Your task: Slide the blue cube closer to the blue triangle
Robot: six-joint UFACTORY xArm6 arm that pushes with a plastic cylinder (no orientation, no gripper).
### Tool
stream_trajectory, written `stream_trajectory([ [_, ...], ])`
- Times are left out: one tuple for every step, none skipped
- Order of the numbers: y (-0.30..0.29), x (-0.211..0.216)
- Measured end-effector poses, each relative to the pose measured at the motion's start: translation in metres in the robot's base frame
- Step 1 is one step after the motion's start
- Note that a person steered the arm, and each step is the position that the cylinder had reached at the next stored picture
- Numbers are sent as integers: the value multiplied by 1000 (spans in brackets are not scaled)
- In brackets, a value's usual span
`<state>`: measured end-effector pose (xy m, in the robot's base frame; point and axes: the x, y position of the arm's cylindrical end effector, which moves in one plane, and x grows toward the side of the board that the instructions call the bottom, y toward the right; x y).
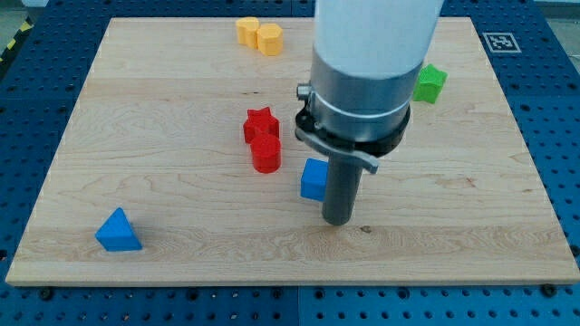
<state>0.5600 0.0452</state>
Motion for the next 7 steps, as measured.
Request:
stream_trajectory([
  [43,-28],
  [52,-60],
  [2,-64],
  [-53,-36],
  [-85,-12],
  [-62,-23],
  [-47,-10],
])
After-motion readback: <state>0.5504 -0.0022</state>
